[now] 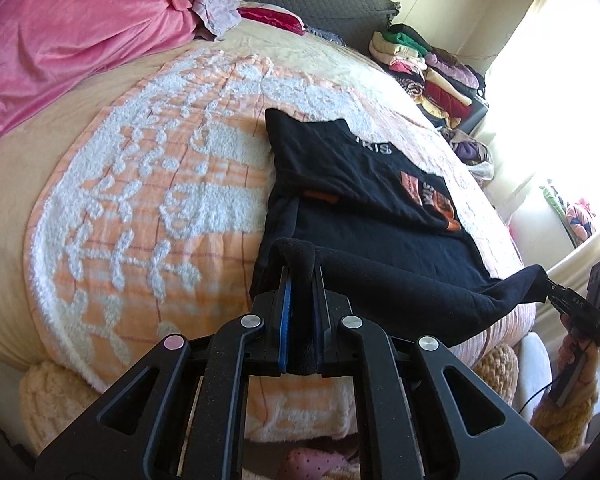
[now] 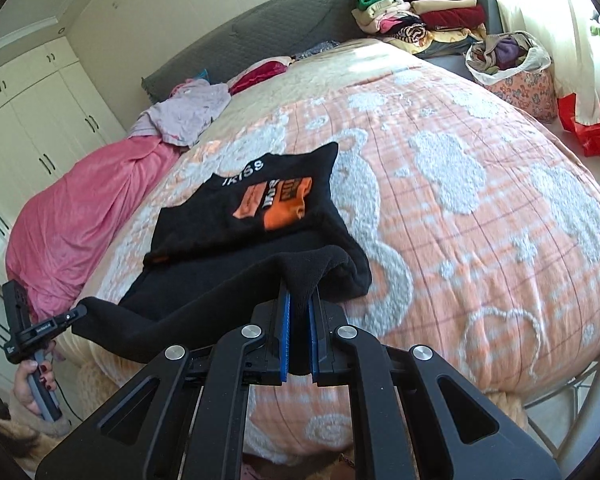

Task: Fold small clothes
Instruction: 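Lift the hem with both tools and fold it over the chest toward the collar, then lay the hem below the collar and open both tools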

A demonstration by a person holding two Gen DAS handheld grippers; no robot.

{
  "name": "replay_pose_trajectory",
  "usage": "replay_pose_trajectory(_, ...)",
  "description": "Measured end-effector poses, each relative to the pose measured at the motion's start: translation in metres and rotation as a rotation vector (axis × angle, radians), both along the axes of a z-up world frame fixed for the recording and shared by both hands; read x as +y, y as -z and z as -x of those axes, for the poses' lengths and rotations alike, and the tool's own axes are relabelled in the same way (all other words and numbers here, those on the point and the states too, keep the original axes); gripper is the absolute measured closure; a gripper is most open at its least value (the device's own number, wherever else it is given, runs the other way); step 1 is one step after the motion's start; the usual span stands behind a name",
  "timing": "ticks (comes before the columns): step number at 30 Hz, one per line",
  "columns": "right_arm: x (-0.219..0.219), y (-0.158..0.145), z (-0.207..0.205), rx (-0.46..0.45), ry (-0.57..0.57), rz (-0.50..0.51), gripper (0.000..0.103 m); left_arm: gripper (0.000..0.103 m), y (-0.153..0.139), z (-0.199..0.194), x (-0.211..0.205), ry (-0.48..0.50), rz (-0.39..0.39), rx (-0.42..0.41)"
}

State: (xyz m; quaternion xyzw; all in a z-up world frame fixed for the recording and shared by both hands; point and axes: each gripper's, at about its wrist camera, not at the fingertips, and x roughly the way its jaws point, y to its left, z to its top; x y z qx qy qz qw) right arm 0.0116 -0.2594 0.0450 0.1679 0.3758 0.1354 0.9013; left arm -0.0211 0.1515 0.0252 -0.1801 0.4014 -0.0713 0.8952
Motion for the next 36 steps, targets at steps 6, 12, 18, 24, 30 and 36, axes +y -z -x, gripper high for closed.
replay_pose_trajectory(6,0.002,-0.01,-0.021,-0.033,0.012,-0.004,0.097,0.1,-0.009,-0.02,0.002,-0.012,0.004,-0.033)
replay_pose_trajectory(12,0.004,-0.021,-0.046,-0.06,0.017,-0.005,0.097,0.1,-0.019,-0.041,0.005,-0.022,0.005,-0.064)
replay_pose_trajectory(18,0.012,-0.032,-0.073,-0.083,0.009,0.02,0.097,0.1,-0.028,-0.068,0.005,-0.029,0.009,-0.091)
replay_pose_trajectory(24,0.015,-0.034,-0.102,-0.096,0.007,0.022,0.097,0.1,-0.032,-0.09,0.011,-0.061,0.041,-0.107)
replay_pose_trajectory(30,0.019,-0.036,-0.131,-0.097,0.0,0.007,0.097,0.1,-0.032,-0.116,0.01,-0.083,0.001,-0.106)
replay_pose_trajectory(36,0.022,-0.03,-0.163,-0.073,0.013,-0.001,0.097,0.1,-0.031,-0.14,0.008,-0.092,-0.029,-0.096)
